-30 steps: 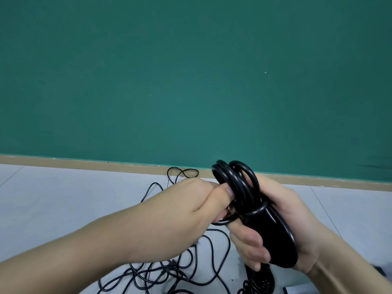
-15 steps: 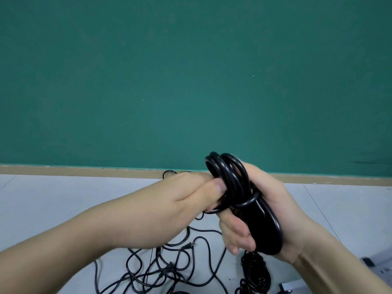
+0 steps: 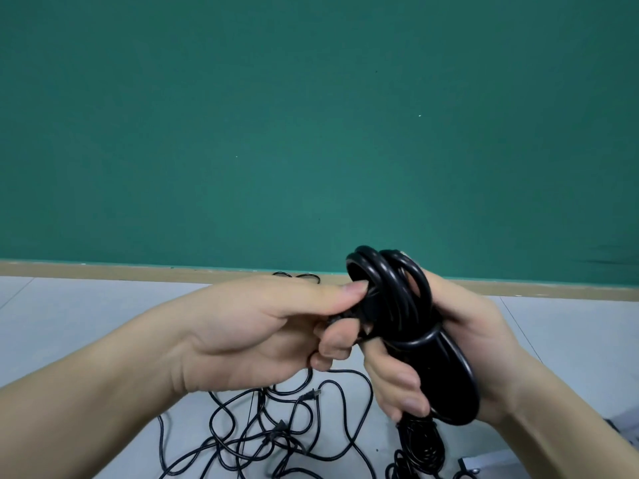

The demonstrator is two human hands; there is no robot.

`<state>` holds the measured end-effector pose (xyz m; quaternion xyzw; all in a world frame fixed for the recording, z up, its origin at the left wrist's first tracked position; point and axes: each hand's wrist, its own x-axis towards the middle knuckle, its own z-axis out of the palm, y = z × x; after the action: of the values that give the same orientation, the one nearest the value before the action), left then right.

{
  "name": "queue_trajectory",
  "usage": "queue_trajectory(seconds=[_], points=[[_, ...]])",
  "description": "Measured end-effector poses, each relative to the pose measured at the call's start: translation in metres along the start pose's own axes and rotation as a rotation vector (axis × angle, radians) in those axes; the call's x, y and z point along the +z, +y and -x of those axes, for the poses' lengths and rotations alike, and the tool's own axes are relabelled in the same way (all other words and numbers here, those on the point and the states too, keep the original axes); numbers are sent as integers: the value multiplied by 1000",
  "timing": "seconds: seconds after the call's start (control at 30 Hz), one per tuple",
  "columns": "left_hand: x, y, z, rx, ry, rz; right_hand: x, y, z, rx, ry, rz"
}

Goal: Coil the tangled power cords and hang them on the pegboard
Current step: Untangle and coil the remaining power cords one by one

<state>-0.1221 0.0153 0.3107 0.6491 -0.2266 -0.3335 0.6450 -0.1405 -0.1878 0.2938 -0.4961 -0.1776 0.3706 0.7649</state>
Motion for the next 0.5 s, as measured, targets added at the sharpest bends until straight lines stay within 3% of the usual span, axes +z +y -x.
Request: queue_trajectory(seconds=[0.27,0.37,0.5], points=[[-14,2,3,-26,-8,-21,3,3,-12,94,15,-51],[-14,0,1,39,100,-135,3,-3,-12,54,54,11],[-11,2,5,164,81,-151,1,-14,-9,7,53,62]])
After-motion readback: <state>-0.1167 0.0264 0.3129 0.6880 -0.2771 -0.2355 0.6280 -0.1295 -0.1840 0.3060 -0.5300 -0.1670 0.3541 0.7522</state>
